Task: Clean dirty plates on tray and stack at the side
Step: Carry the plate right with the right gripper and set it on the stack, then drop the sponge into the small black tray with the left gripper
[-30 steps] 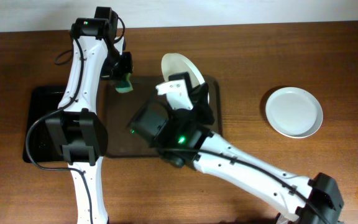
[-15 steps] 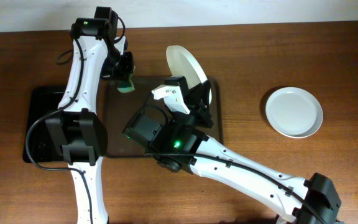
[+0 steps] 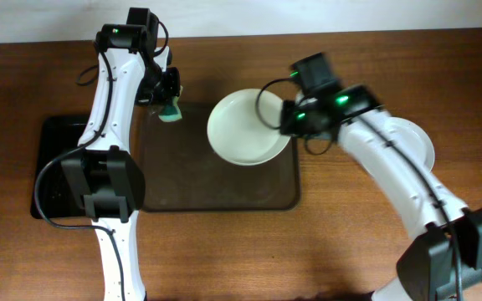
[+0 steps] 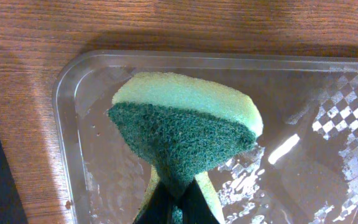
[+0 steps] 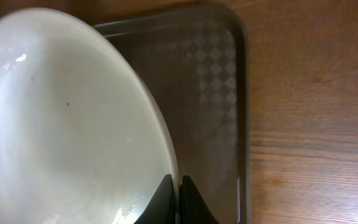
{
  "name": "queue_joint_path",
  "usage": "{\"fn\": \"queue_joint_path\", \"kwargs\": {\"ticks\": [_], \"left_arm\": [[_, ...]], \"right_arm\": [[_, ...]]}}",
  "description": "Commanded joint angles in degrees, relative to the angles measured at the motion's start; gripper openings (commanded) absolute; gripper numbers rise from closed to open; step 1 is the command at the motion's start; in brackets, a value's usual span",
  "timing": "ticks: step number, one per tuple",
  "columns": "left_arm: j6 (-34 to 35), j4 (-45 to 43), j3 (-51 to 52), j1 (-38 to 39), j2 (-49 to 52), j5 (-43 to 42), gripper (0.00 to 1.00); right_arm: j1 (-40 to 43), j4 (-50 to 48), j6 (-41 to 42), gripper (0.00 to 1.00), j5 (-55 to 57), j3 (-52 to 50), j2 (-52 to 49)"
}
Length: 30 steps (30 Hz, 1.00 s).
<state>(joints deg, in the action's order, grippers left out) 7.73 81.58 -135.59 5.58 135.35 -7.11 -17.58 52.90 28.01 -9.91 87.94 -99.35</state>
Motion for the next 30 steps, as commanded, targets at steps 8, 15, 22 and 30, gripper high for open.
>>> {"fn": "queue_joint_path", "kwargs": {"ticks": [8, 15, 22, 30], "left_arm": [[-1.14, -0.11, -0.31, -0.07, -0.24, -0.63, 0.0], [-1.14, -1.22, -0.31, 0.04, -0.24, -0.61, 0.01], [-1.16, -1.2, -0.31, 0.04, -0.24, -0.61, 0.01], [-1.16, 8.85, -2.73, -2.4, -7.17, 7.06, 0.01]], "right_arm": [[37.7, 9.73, -0.94, 0.04, 9.27, -1.97, 6.47], [43.8, -4.9, -0.28, 0.04, 16.61, -20.79, 5.97], [43.8, -17.2, -0.13, 0.13, 15.69, -30.16, 2.71], [38.99, -7.45, -9.38, 0.79, -2.51, -18.97, 15.26]]}}
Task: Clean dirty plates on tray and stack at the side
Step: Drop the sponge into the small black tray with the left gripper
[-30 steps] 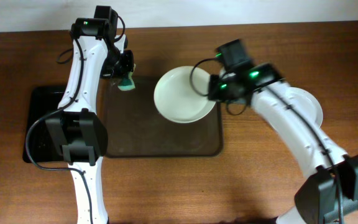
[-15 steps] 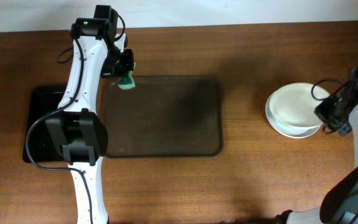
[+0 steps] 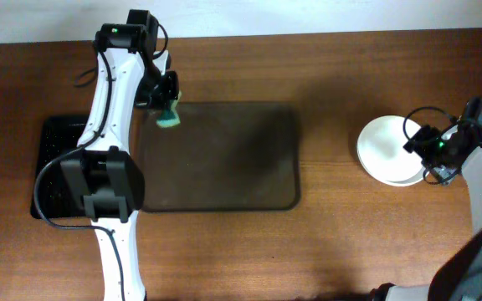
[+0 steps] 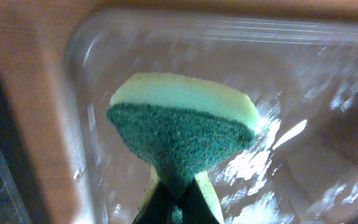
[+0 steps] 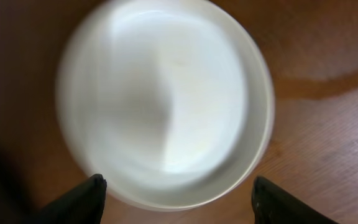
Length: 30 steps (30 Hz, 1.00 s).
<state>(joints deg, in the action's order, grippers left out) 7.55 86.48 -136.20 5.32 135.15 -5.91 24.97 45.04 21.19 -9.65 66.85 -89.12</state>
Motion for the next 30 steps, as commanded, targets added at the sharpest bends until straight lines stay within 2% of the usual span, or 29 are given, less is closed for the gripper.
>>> {"fn": "queue_joint_path", "kwargs": {"ticks": [1, 4, 8, 10, 12, 16, 17, 18, 19, 22, 26, 28, 30], "left_arm": [[-0.98, 6.67, -2.12, -2.89, -9.62, 9.49, 0.0], [-0.96, 10.25, -0.61, -5.49, -13.75, 19.78, 0.01], [3.56, 8.96, 10.34, -11.21, -13.79, 25.4, 0.01], [4.85, 2.62, 19.06, -14.97, -13.77, 24.22, 0.0], [4.15, -10.84, 30.91, -16.44, -13.77, 21.97, 0.01], [4.26, -27.78, 48.37, -17.9, -13.77, 22.16, 0.0], [4.48, -28.68, 48.96, -18.43, -13.77, 21.46, 0.04], [5.31, -29.14, 48.72, -19.02, -13.79, 20.2, 0.63], [5.29, -30.23, 48.41, -19.58, -13.79, 17.49, 0.99], [5.27, -28.85, 43.93, -20.13, -15.15, 13.81, 0.99], [4.96, -23.54, 30.58, -20.11, -24.81, 13.77, 0.99], [4.13, -22.34, 26.91, -20.13, -30.42, 13.84, 0.99], [4.15, -22.27, 26.84, -20.13, -36.2, 14.62, 0.99]], "right_arm": [[-6.27, 0.22, -2.56, 0.83, -2.58, 2.12, 5.99], [-15.02, -2.21, -2.56, 0.86, -1.68, 2.12, 5.73], [-20.85, -3.48, -2.56, 0.9, 1.75, 2.1, 5.7], [-20.83, -3.23, -2.54, 0.9, 1.7, 2.1, 5.7], [-20.83, -3.3, -2.47, 0.91, 1.7, 2.1, 5.7], [-20.83, -1.77, -2.36, 0.9, 1.73, 2.1, 5.7], [-20.83, -1.49, -2.34, 0.9, 1.73, 2.1, 5.7], [-20.83, -1.2, -2.36, 0.9, 1.7, 2.1, 5.7], [-20.83, -0.92, -2.34, 0.9, 1.7, 2.1, 5.7], [-20.83, -0.79, -2.34, 0.9, 1.22, 2.1, 5.7], [-20.83, -2.14, -2.34, 0.9, -2.84, 2.8, 5.73], [-20.83, 0.57, -2.43, 0.89, -5.62, 7.06, 6.82], [-20.83, 7.69, -5.62, 0.87, -5.07, 15.32, 9.18]]}}
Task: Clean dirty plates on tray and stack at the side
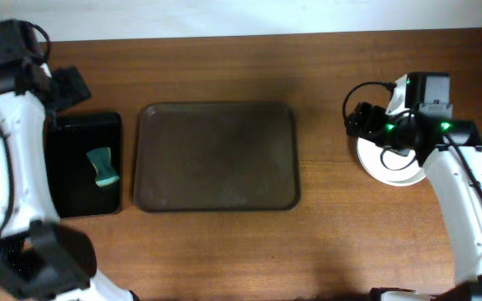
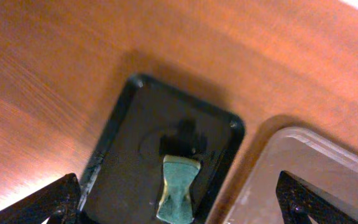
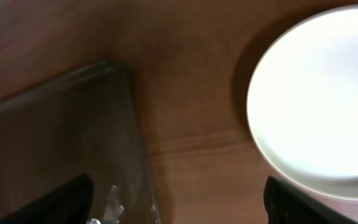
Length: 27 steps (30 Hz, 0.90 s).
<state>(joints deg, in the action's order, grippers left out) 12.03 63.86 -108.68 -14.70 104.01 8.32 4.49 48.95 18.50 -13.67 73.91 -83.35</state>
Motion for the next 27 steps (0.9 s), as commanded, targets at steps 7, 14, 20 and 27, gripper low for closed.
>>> {"fn": "queue_joint_path", "kwargs": {"ticks": [7, 14, 20, 27], "left_arm": [[-0.04, 0.33, -0.66, -0.11, -7.65, 0.44, 0.99], [-0.04, 0.33, -0.66, -0.11, -7.65, 0.46, 0.99], [-0.04, 0.33, -0.66, -0.11, -7.65, 0.44, 0.99], [-0.04, 0.37, -0.66, -0.11, -7.65, 0.46, 0.99]], "right_arm": [[-0.26, 33.35, -7.54, 0.98, 5.14, 40.92, 17.25], [-0.26, 45.0, -7.61, 0.98, 14.38, 40.74, 29.03], [-0.26, 15.61, -19.12, 0.98, 16.59, 10.03, 41.88], [-0.37, -35.58, -19.78, 0.99, 4.57, -52.35, 71.1]]}}
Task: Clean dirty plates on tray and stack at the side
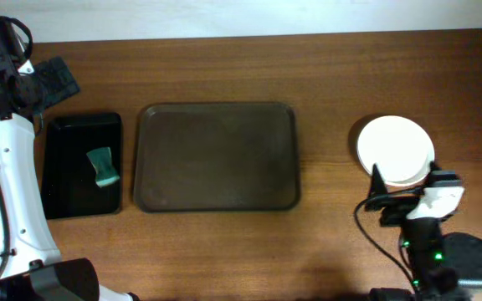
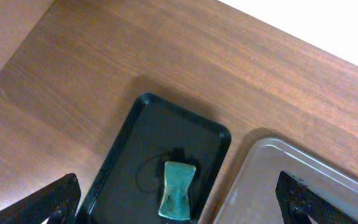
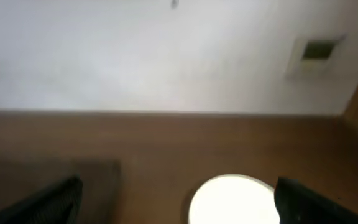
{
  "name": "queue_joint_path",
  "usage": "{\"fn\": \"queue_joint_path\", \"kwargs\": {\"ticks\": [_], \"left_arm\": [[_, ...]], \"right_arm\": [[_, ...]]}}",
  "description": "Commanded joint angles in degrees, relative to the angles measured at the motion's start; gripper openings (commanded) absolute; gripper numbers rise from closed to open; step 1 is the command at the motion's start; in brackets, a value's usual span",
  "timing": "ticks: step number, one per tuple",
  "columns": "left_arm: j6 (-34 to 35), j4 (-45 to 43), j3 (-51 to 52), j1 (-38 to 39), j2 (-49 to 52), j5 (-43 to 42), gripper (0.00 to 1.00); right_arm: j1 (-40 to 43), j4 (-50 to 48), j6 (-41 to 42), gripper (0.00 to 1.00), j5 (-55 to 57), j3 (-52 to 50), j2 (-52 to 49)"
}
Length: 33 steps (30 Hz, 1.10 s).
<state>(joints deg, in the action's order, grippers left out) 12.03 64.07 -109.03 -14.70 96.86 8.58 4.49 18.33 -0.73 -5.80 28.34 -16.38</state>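
The brown tray [image 1: 216, 156] lies bare in the middle of the table. A stack of white plates [image 1: 396, 150] sits to its right and shows in the right wrist view as a bright disc [image 3: 232, 200]. My right gripper [image 1: 389, 203] is open and empty near the table's front edge, just below the stack. The green sponge [image 1: 101, 166] lies in a small black tray [image 1: 65, 159]; the left wrist view looks down on the sponge [image 2: 176, 198]. My left gripper [image 1: 54, 79] is open and empty high above the far left corner.
A white wall runs behind the table's far edge [image 3: 166, 62]. Bare wood lies between the brown tray and the plates, and along the front. The black tray's rim [image 2: 143, 102] sits close beside the brown tray's corner [image 2: 272, 155].
My right arm has moved from beside the plate stack back to the table's front edge, and its camera now faces the wall. The left gripper sits a little higher. Both stay open.
First my left gripper held the sponge at the tray's far left corner and my right held a white plate over the tray. Then the plate lay on the stack at the right. Later the sponge lay in the black tray, let go. Now both arms stand back, open.
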Motion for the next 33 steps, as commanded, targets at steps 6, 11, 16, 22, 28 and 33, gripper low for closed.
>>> {"fn": "queue_joint_path", "kwargs": {"ticks": [6, 11, 16, 22, 28, 33], "left_arm": [[-0.04, 0.15, -0.31, -0.09, -0.5, 0.2, 0.99], [-0.04, 0.15, -0.31, -0.09, -0.5, 0.2, 0.99], [-0.04, 0.15, -0.31, -0.11, -0.5, 0.2, 0.99], [-0.04, 0.15, -0.31, -0.09, -0.5, 0.2, 0.99], [-0.28, 1.6, 0.04, -0.09, -3.41, 3.26, 0.99], [-0.33, -21.05, 24.63, 0.02, -23.34, -5.81, 0.99]], "right_arm": [[-0.55, -16.2, -0.33, 0.98, -3.28, -24.7, 14.71], [-1.97, -14.67, -0.33, 0.98, -3.76, -28.02, 16.2], [-1.95, -14.71, -0.35, 0.98, -4.11, -28.02, 16.13], [-1.95, -14.71, -0.35, 0.98, -4.11, -28.02, 16.13], [-1.95, -14.71, -0.35, 0.98, -4.11, -28.02, 16.13], [-1.95, -14.71, -0.35, 0.98, -4.11, -28.02, 16.13]]}}
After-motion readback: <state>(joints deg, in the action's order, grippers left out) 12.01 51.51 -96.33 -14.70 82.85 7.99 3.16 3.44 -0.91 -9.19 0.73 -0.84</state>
